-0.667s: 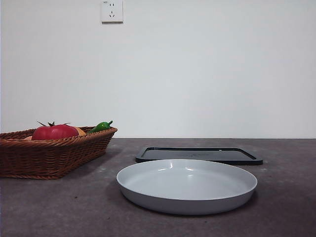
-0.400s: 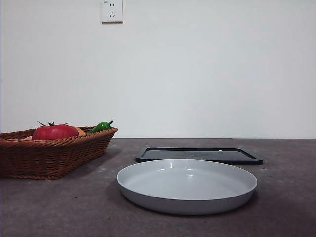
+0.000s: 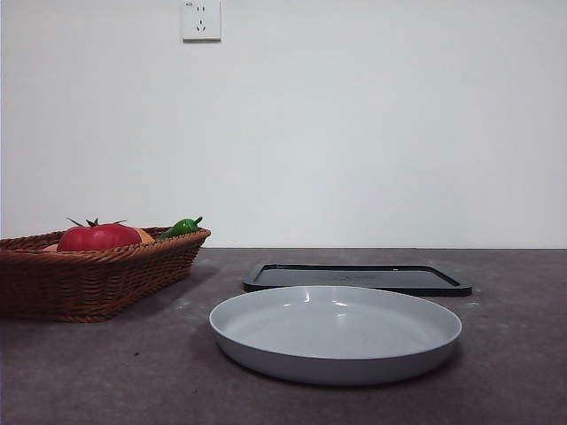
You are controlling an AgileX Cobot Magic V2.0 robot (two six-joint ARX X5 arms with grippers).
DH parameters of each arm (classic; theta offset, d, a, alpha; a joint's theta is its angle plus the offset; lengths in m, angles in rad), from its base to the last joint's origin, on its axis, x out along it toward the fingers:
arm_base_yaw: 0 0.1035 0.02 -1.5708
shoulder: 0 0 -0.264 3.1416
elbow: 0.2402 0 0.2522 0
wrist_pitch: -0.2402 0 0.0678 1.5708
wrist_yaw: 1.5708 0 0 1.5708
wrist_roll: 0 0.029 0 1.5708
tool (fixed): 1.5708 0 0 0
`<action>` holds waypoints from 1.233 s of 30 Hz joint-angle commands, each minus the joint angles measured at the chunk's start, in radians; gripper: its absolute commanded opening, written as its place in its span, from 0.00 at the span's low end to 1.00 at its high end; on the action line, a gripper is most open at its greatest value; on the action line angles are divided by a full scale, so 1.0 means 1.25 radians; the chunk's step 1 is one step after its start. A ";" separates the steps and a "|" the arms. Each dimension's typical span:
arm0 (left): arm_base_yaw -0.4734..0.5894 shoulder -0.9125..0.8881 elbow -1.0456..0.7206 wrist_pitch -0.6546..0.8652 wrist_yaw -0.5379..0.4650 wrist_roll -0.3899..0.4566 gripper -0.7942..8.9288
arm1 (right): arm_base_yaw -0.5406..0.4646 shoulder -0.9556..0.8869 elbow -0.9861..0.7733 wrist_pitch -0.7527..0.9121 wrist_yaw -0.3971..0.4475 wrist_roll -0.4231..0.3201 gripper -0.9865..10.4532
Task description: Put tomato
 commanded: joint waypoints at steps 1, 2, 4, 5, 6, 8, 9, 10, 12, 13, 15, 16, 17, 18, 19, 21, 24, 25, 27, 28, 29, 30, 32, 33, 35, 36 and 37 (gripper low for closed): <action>-0.012 0.035 0.048 -0.037 0.013 0.069 0.10 | 0.015 0.065 0.067 -0.056 -0.016 -0.068 0.09; -0.019 0.051 0.066 -0.061 0.013 0.083 0.10 | 0.027 0.096 0.093 -0.082 -0.017 -0.081 0.09; -0.033 0.076 0.093 -0.104 0.017 0.104 0.10 | 0.045 0.131 0.130 -0.117 -0.017 -0.098 0.09; -0.043 0.092 0.111 -0.133 0.017 0.121 0.10 | 0.063 0.154 0.154 -0.138 -0.017 -0.108 0.09; -0.056 0.110 0.130 -0.164 0.017 0.139 0.10 | 0.082 0.175 0.174 -0.156 -0.017 -0.116 0.09; -0.087 0.143 0.170 -0.212 0.017 0.162 0.10 | 0.132 0.214 0.210 -0.184 -0.016 -0.127 0.09; -0.102 0.157 0.186 -0.220 0.017 0.165 0.10 | 0.159 0.230 0.222 -0.193 -0.017 -0.130 0.09; -0.113 0.164 0.197 -0.222 0.017 0.165 0.10 | 0.182 0.241 0.230 -0.201 -0.016 -0.132 0.09; -0.129 0.172 0.211 -0.223 0.017 0.165 0.10 | 0.226 0.257 0.237 -0.212 -0.015 -0.140 0.09; -0.134 0.173 0.213 -0.222 0.017 0.165 0.10 | 0.242 0.260 0.237 -0.214 -0.011 -0.142 0.09; -0.137 0.174 0.213 -0.224 0.016 0.165 0.10 | 0.265 0.265 0.237 -0.215 -0.008 -0.144 0.09; -0.138 0.174 0.213 -0.224 0.017 0.164 0.10 | 0.274 0.266 0.237 -0.214 -0.006 -0.146 0.09; -0.138 0.174 0.213 -0.223 0.017 0.164 0.10 | 0.282 0.269 0.237 -0.212 -0.006 -0.147 0.09; -0.138 0.174 0.213 -0.221 0.016 0.164 0.10 | 0.286 0.269 0.237 -0.212 -0.004 -0.148 0.09; -0.138 0.174 0.213 -0.219 0.017 0.164 0.10 | 0.290 0.269 0.237 -0.211 -0.005 -0.150 0.09; -0.138 0.174 0.213 -0.218 0.016 0.164 0.10 | 0.293 0.269 0.237 -0.201 -0.005 -0.150 0.09; -0.138 0.174 0.213 -0.218 0.017 0.163 0.12 | 0.293 0.269 0.237 -0.188 -0.005 -0.150 0.09; -0.138 0.174 0.213 -0.218 0.017 0.161 0.12 | 0.293 0.269 0.237 -0.188 -0.005 -0.150 0.09; -0.138 0.174 0.213 -0.218 0.016 0.161 0.16 | 0.293 0.269 0.237 -0.186 -0.005 -0.150 0.11; -0.138 0.174 0.213 -0.218 0.016 0.161 0.22 | 0.293 0.269 0.237 -0.185 -0.005 -0.150 0.14; -0.138 0.174 0.213 -0.218 0.016 0.161 0.30 | 0.293 0.269 0.237 -0.184 -0.005 -0.150 0.18; -0.138 0.174 0.213 -0.218 0.016 0.161 0.38 | 0.293 0.269 0.237 -0.183 -0.005 -0.150 0.25; -0.138 0.174 0.213 -0.218 0.016 0.161 0.53 | 0.293 0.269 0.237 -0.183 -0.005 -0.149 0.39; -0.138 0.174 0.213 -0.217 0.016 0.161 0.55 | 0.293 0.269 0.237 -0.183 -0.005 -0.149 0.43; -0.138 0.174 0.213 -0.215 0.016 0.161 0.57 | 0.293 0.269 0.237 -0.183 -0.005 -0.149 0.46; -0.138 0.174 0.213 -0.212 0.016 0.161 0.57 | 0.293 0.269 0.237 -0.183 -0.005 -0.149 0.46; -0.138 0.174 0.213 -0.210 0.016 0.161 0.57 | 0.293 0.269 0.237 -0.183 -0.005 -0.149 0.46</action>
